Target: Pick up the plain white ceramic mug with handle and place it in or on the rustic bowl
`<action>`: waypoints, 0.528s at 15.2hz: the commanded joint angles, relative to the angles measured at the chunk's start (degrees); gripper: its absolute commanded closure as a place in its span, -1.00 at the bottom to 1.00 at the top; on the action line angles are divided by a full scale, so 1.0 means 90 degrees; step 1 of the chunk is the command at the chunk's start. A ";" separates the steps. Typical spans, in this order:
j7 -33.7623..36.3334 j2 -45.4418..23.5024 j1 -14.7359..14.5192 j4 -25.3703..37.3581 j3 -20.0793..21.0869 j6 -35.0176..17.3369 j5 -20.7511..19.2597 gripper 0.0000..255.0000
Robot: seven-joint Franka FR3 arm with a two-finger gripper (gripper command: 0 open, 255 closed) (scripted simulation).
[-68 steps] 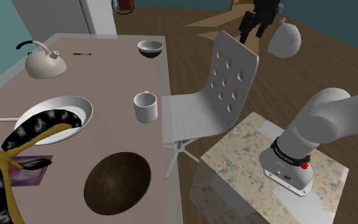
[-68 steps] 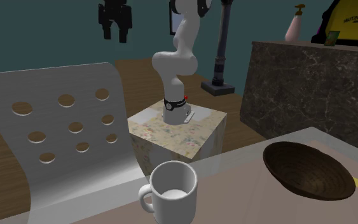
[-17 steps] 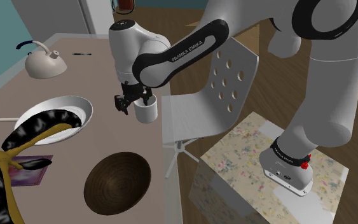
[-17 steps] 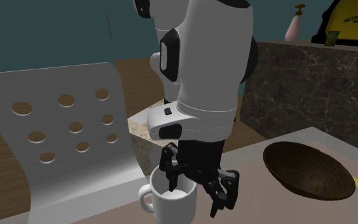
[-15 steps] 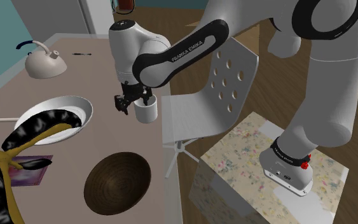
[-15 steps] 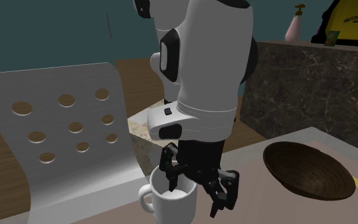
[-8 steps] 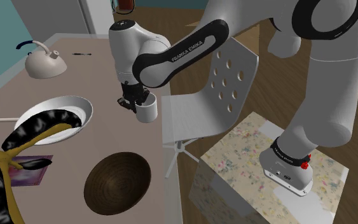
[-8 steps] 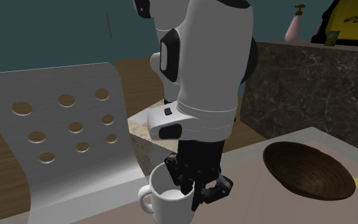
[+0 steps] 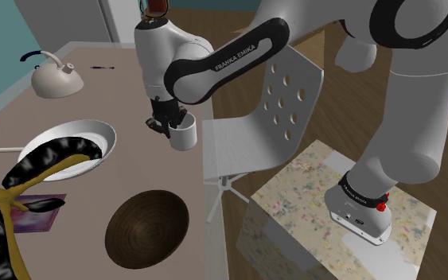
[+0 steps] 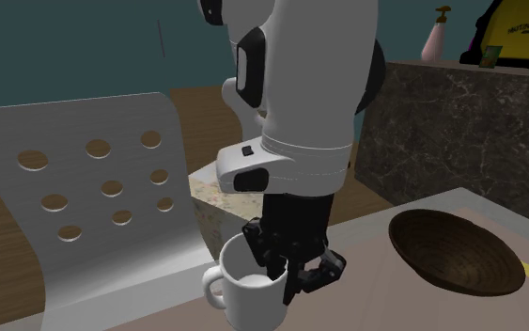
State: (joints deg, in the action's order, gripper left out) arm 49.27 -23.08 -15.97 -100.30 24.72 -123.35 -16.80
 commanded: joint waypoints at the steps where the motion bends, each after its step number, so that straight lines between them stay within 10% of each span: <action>1: -0.0040 0.0079 0.0012 0.0075 0.0025 0.0143 0.0052 1.00; 8: -0.0169 0.0300 0.0040 0.0379 0.0090 0.0640 0.0205 1.00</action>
State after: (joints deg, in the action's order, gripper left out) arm 47.89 -20.54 -15.59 -97.48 25.47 -118.31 -15.10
